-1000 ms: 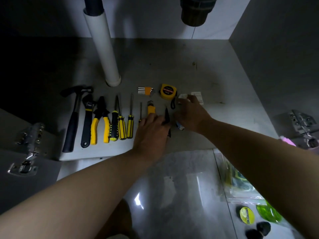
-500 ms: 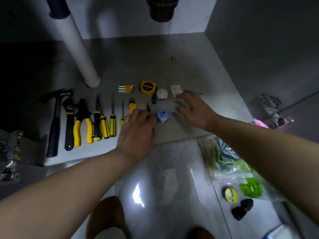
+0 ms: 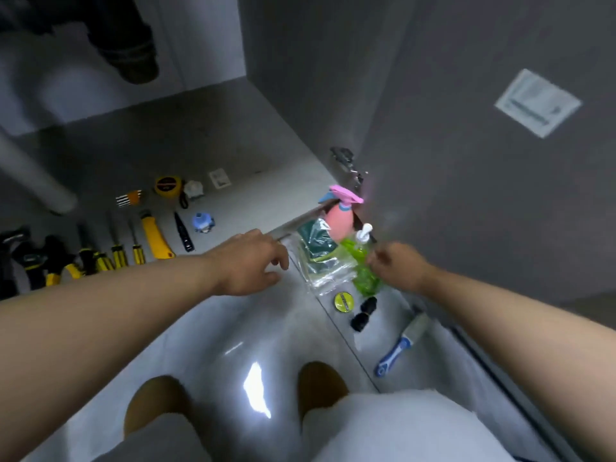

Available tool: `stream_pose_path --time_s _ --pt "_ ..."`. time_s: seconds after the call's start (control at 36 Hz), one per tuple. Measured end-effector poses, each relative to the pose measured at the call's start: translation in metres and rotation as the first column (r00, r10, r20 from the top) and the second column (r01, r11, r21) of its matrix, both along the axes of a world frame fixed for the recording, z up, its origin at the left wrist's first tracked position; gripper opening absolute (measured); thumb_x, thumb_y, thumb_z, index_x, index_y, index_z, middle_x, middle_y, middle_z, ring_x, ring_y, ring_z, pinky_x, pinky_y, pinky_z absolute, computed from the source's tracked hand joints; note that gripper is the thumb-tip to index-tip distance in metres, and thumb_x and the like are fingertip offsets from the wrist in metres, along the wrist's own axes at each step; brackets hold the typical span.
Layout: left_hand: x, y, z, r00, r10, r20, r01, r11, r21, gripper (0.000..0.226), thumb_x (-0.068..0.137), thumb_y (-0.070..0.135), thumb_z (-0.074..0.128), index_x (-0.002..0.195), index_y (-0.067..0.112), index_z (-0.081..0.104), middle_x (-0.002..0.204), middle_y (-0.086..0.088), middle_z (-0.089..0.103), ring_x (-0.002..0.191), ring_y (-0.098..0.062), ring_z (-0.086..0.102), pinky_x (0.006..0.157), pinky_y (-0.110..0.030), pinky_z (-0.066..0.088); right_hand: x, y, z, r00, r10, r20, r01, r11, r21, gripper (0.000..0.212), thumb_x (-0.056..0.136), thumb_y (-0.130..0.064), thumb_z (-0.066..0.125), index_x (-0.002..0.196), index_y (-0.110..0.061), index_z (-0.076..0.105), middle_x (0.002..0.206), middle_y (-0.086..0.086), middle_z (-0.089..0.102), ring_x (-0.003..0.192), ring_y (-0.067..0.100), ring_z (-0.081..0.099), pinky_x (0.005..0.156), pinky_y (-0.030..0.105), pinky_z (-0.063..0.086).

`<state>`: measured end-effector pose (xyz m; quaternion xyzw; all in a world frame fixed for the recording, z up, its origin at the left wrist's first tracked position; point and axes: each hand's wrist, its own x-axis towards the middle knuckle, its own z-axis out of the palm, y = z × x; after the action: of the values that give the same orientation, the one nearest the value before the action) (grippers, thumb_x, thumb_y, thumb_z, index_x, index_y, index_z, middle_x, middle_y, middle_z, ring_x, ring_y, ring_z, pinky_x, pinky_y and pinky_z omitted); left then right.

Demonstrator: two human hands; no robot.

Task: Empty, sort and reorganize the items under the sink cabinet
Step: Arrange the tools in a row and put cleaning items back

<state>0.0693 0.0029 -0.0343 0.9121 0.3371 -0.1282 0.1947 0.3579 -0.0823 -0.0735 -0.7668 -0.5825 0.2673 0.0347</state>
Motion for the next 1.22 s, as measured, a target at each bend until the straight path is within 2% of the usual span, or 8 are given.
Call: stream_pose_path --time_s 0.08,0.22,0.39,0.56,0.75,0.86,1.11,1.22 --pt "0.018 -0.017 0.003 0.999 0.041 0.011 -0.039 0.991 -0.131 0.028 0.097 0.035 0.060 0.125 0.030 0.064 0.124 0.007 0.063 0.113 -0.013 0.056 0.100 -0.031 0.047 0.016 -0.053 -0.020 0.994 -0.108 -0.037 0.100 0.981 -0.168 0.024 0.096 -0.022 0.053 0.075 -0.014 0.058 0.083 0.008 0.060 0.079 0.022 0.058 0.068 0.028 0.040" --pt "0.042 -0.050 -0.012 0.984 0.171 0.045 -0.149 0.941 -0.303 0.023 0.098 0.025 0.061 0.120 0.021 0.068 0.121 0.002 0.067 0.113 -0.016 0.062 0.100 -0.030 0.048 0.031 -0.130 -0.081 0.910 -0.383 -0.157 0.278 0.848 -0.451 0.031 0.094 -0.020 0.057 0.125 -0.020 0.055 0.105 0.012 0.062 0.072 0.022 0.060 0.047 0.024 0.047" --pt "0.048 -0.080 -0.050 0.929 0.356 0.098 -0.256 0.813 -0.523 0.017 0.096 0.009 0.063 0.110 0.015 0.071 0.110 0.000 0.072 0.087 0.007 0.064 0.078 -0.004 0.047 0.017 -0.159 -0.144 0.922 -0.377 -0.092 0.276 0.804 -0.527 0.060 0.097 -0.030 0.056 0.152 -0.025 0.032 0.147 0.019 0.033 0.121 0.036 0.050 0.100 0.028 0.040" --pt "0.042 -0.094 -0.084 0.863 0.504 0.022 -0.385 0.686 -0.617 0.020 0.095 0.005 0.061 0.102 0.020 0.073 0.101 -0.001 0.074 0.099 -0.014 0.069 0.096 -0.033 0.055 -0.003 -0.150 -0.167 0.853 -0.516 -0.080 0.451 0.806 -0.383 0.033 0.091 -0.013 0.059 0.124 -0.011 0.055 0.130 0.020 0.040 0.108 0.039 0.055 0.099 0.039 0.049" --pt "0.042 -0.110 -0.104 0.821 0.569 -0.048 -0.452 0.595 -0.664 0.020 0.097 0.008 0.059 0.106 0.020 0.073 0.099 0.009 0.071 0.099 -0.007 0.067 0.082 -0.013 0.049 -0.027 -0.154 -0.167 0.878 -0.476 -0.057 0.411 0.809 -0.421 0.026 0.086 -0.013 0.059 0.112 -0.012 0.059 0.121 0.018 0.055 0.113 0.034 0.056 0.091 0.033 0.049" --pt "0.048 -0.115 -0.102 0.782 0.613 -0.111 -0.490 0.496 -0.716 0.021 0.096 0.001 0.056 0.110 0.009 0.070 0.094 -0.001 0.070 0.092 -0.018 0.071 0.071 -0.015 0.052 -0.053 -0.174 -0.154 0.840 -0.488 -0.236 0.418 0.860 -0.291 0.013 0.083 -0.013 0.063 0.078 -0.023 0.056 0.087 0.001 0.060 0.066 0.006 0.060 0.056 0.018 0.043" --pt "0.065 -0.123 -0.085 0.615 0.762 -0.205 -0.446 0.120 -0.887 0.037 0.097 0.036 0.066 0.122 0.008 0.066 0.111 -0.011 0.076 0.104 -0.022 0.073 0.097 -0.037 0.057 -0.079 -0.158 -0.086 0.827 -0.093 -0.555 0.182 0.978 0.107 0.020 0.085 -0.011 0.065 0.082 -0.028 0.055 0.091 -0.011 0.053 0.072 0.012 0.058 0.066 0.024 0.049" --pt "0.060 -0.112 -0.072 0.463 0.877 -0.130 -0.334 0.037 -0.942 0.026 0.097 0.022 0.066 0.113 0.002 0.066 0.104 -0.015 0.077 0.097 -0.026 0.076 0.078 -0.031 0.062 -0.085 -0.134 -0.070 0.830 -0.012 -0.557 0.123 0.979 0.163 0.012 0.086 -0.022 0.063 0.085 -0.027 0.052 0.093 -0.012 0.058 0.074 0.013 0.060 0.066 0.036 0.055"
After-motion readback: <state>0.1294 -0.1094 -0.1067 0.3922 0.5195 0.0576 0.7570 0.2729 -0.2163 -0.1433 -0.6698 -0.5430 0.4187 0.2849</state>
